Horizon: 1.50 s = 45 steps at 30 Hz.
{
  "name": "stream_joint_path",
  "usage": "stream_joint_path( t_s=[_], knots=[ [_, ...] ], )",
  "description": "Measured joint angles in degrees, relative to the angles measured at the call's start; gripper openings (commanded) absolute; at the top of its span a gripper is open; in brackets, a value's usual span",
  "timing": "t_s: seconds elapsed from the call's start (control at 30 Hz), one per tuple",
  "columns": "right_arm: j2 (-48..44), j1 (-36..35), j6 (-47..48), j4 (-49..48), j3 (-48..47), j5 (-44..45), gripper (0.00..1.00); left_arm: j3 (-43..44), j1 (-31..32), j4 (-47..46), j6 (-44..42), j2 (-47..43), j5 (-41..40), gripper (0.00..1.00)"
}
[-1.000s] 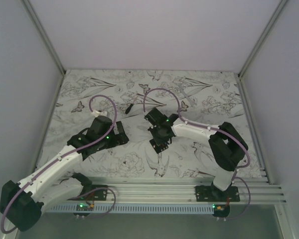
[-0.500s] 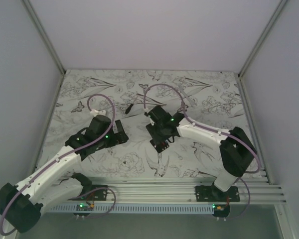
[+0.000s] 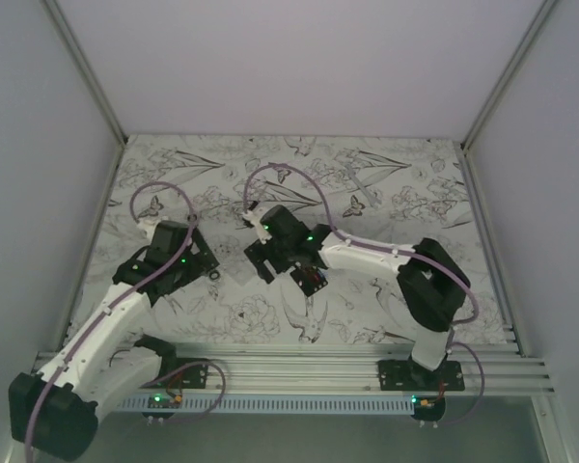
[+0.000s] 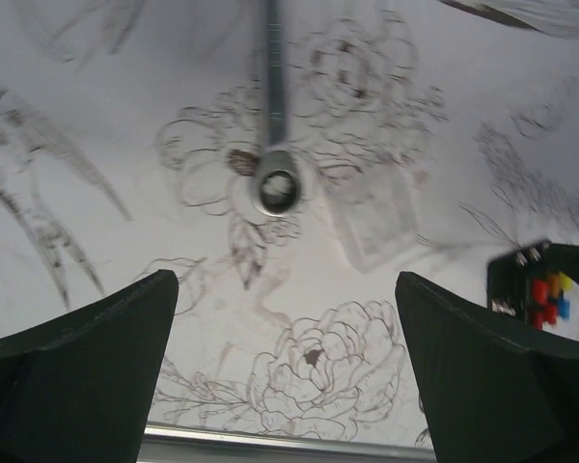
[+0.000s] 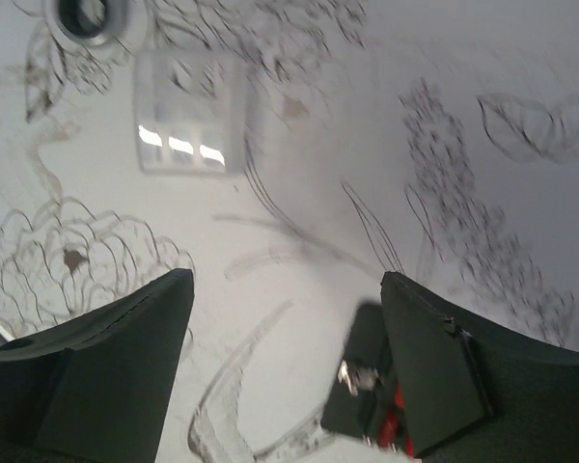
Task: Snap on the fuse box
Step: Pick up the fuse box cover from the center of the board.
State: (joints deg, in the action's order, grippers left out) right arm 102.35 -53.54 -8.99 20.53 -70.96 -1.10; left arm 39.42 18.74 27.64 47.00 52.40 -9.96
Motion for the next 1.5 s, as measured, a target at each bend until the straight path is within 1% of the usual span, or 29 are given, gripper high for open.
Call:
stream_joint_path(
  t_s=[0.1, 0.2, 0.33, 0.43, 0.6, 0.73, 0.83, 0.9, 1.0, 1.2, 1.33, 1.5],
  knots=[
    [4.42, -1.79, 0.85, -3.06, -3.39, -0.48, 0.88, -2.49, -6.23, 1.05, 0.87, -1.11, 1.53, 1.00],
    [8.35, -3.37, 0.85, -5.81, -6.47, -0.50, 0.88, -4.63, -9.81, 2.14, 1.18, -2.64, 3.15, 1.00],
    [12.17, -5.09, 0.63, -8.33, -8.79, -0.02, 0.87, -5.55, -11.43, 2.51, 1.20, -5.20, 4.35, 1.00],
    [15.26, -6.05, 0.17, -8.96, -10.97, 0.92, 0.84, -5.60, -11.74, 2.51, 1.20, -6.36, 4.66, 1.00],
    [18.88, -6.73, -1.05, -9.75, -13.07, 2.36, 0.72, -5.64, -11.74, 2.62, 1.16, -6.58, 5.60, 1.00],
    [19.34, -6.71, -1.86, -9.55, -13.07, 3.85, 0.60, -5.64, -11.74, 2.67, 0.96, -6.88, 6.27, 1.00],
    [19.15, -6.71, -2.21, -9.53, -12.90, 4.59, 0.54, -5.64, -11.78, 2.69, 0.63, -6.86, 7.69, 1.00],
    [18.45, -6.71, -2.27, -9.35, -12.13, 5.01, 0.52, -5.64, -11.78, 2.69, 0.33, -6.80, 8.61, 1.00],
    [15.82, -6.71, -2.38, -8.00, -9.81, 5.44, 0.52, -5.64, -11.78, 2.64, -0.13, -6.64, 10.40, 0.99],
    [6.56, -6.05, -2.38, -5.25, -4.39, 6.62, 0.54, -5.64, -11.13, 1.81, -0.15, -5.97, 14.23, 1.00],
    [-0.50, -3.82, -2.40, -3.06, -0.15, 7.13, 0.55, -5.57, -8.17, 0.63, -0.11, -4.92, 15.19, 1.00],
    [-6.54, 0.13, -3.10, -0.26, 5.35, 8.35, 0.55, -4.68, -3.28, -0.76, 0.11, -2.10, 15.06, 1.00]
  ],
)
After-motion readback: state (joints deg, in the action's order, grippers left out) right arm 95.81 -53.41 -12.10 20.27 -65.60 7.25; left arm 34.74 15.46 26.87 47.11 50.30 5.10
